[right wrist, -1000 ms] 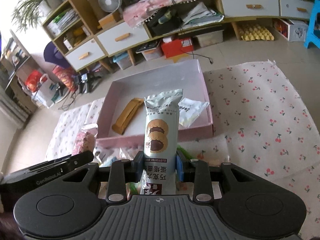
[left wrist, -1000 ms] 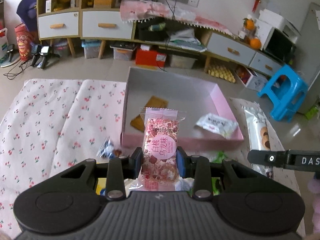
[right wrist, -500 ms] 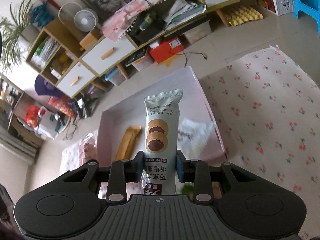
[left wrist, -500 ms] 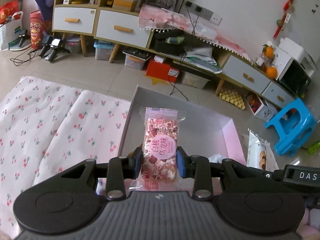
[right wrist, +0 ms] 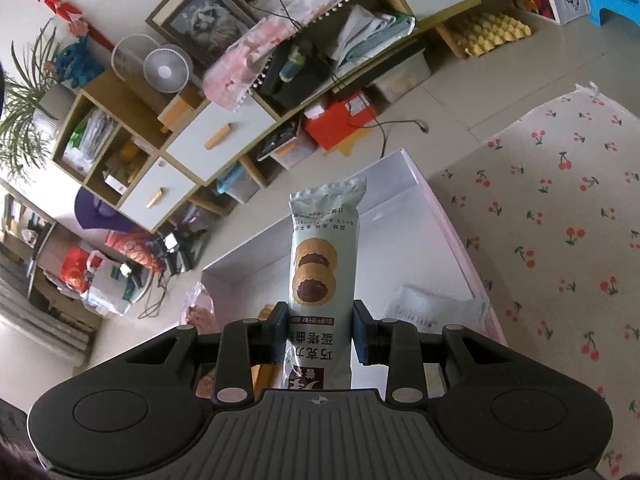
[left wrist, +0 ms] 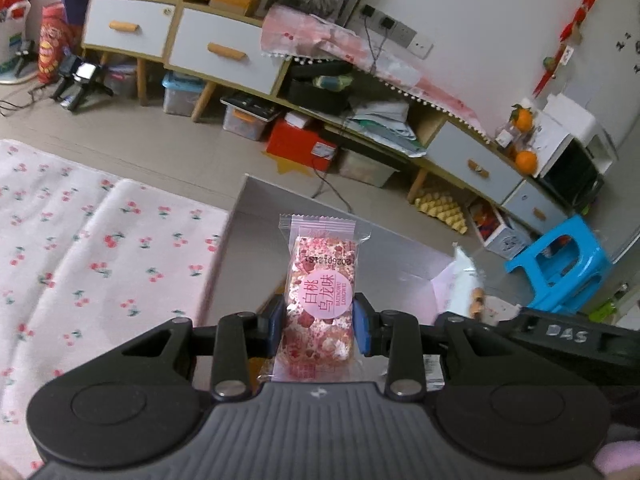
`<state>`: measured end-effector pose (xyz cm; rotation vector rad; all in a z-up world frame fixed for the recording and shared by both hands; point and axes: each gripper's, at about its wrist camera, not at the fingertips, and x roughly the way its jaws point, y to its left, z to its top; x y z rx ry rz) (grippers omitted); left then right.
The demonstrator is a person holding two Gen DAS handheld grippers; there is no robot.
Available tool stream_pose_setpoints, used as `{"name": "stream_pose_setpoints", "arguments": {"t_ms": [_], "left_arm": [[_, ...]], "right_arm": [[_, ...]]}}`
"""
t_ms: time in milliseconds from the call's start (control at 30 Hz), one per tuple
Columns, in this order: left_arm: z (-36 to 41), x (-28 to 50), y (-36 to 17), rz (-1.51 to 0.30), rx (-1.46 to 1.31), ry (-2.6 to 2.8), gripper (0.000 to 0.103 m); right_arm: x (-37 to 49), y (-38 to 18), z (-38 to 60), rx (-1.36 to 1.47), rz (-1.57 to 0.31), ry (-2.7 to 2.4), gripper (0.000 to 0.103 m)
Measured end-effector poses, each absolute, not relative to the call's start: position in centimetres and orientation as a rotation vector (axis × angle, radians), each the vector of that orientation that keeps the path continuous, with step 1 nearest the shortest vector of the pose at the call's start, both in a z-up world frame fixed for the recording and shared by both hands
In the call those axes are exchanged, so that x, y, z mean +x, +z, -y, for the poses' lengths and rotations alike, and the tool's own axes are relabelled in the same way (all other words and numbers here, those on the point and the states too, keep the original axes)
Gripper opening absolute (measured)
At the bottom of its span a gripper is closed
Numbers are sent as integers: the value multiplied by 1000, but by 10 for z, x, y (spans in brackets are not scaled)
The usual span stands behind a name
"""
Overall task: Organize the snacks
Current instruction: 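Carry both snacks into the pink box and open both tools to release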
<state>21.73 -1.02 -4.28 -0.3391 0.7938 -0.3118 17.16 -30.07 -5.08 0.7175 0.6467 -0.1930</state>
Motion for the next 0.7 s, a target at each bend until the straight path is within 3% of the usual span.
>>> {"name": "stream_pose_setpoints", "arguments": {"t_ms": [500,600,633,700], "left_arm": [[23,222,-63,-848,-300,-330,33],[22,222,-62,-836,-295,-304,52],[22,223,-61,-835,-293,-305,53],[23,223,-60,-836,-279,-308,55]], "right_arm": [[180,-74,305,701,-679,-212,34],[178,-73,307,699,-660,-214,36],[178,-72,308,702,-659,-213,36],[177,-71,311,720,-659,-215,52]]}}
